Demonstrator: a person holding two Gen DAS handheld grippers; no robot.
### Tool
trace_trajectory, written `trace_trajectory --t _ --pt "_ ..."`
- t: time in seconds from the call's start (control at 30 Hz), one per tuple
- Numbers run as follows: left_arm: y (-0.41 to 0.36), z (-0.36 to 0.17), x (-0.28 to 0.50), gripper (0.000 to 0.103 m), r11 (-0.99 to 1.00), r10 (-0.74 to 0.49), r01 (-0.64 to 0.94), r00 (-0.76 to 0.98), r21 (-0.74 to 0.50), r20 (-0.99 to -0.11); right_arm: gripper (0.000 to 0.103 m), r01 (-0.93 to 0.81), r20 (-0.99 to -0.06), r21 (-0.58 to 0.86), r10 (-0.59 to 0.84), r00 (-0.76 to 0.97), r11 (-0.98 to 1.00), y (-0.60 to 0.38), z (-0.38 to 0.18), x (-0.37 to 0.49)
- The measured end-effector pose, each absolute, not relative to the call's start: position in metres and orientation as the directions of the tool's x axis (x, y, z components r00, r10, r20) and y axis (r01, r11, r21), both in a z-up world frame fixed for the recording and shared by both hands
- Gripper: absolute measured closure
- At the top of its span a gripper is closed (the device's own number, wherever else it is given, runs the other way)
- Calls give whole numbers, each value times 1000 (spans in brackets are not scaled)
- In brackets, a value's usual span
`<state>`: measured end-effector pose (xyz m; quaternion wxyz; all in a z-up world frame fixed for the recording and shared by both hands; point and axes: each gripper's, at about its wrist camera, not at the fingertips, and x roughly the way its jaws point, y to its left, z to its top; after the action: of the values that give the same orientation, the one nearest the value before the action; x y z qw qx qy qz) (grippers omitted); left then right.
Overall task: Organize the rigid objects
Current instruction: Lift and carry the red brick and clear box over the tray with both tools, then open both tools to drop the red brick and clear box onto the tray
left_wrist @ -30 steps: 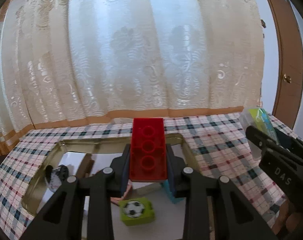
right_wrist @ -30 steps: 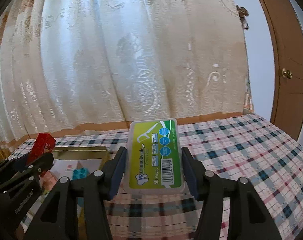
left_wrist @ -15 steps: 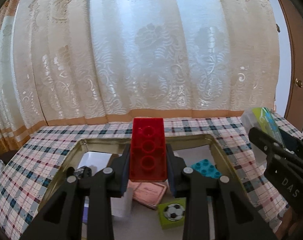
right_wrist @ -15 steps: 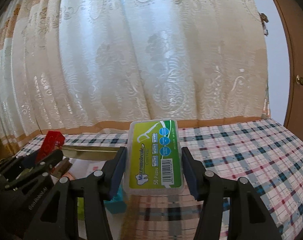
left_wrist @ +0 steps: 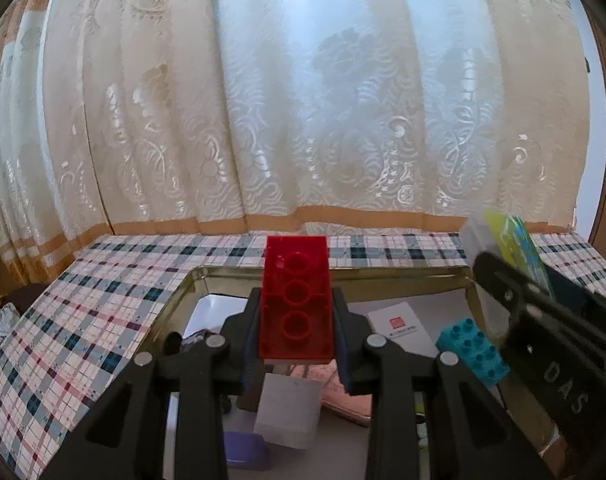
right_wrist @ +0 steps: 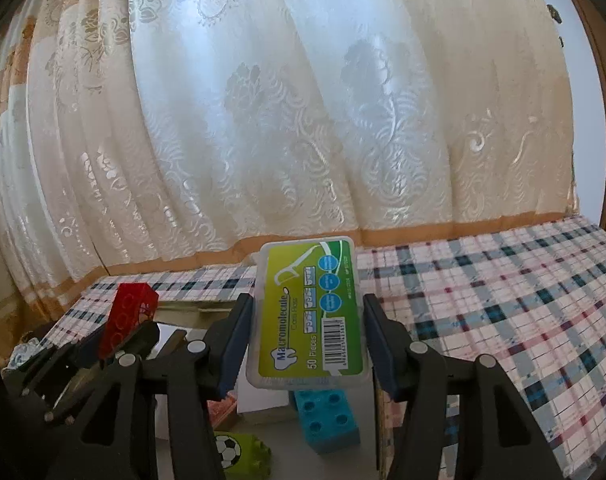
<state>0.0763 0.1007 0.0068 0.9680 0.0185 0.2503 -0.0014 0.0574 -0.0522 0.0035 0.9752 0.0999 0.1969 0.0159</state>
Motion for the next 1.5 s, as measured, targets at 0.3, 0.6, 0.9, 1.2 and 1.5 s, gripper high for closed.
trace_trajectory --t 0.3,0.6,0.9,1.2,1.5 --pt "110 4 81 73 998 50 -30 869 48 -493 46 -7 -378 125 54 924 992 -47 -1 56" --pt "117 0 88 73 993 110 -78 849 83 -518 46 12 -395 96 27 918 995 -46 -5 61" --pt "118 -3 91 73 993 114 -77 837 91 -535 46 -1 -408 77 32 913 997 -39 -5 65" --pt "119 -9 96 73 990 134 -87 814 111 -565 46 -14 -441 72 44 896 997 -36 -8 66" --pt "118 -13 98 73 988 143 -86 801 126 -581 46 -9 -472 51 32 881 999 -32 -10 68"
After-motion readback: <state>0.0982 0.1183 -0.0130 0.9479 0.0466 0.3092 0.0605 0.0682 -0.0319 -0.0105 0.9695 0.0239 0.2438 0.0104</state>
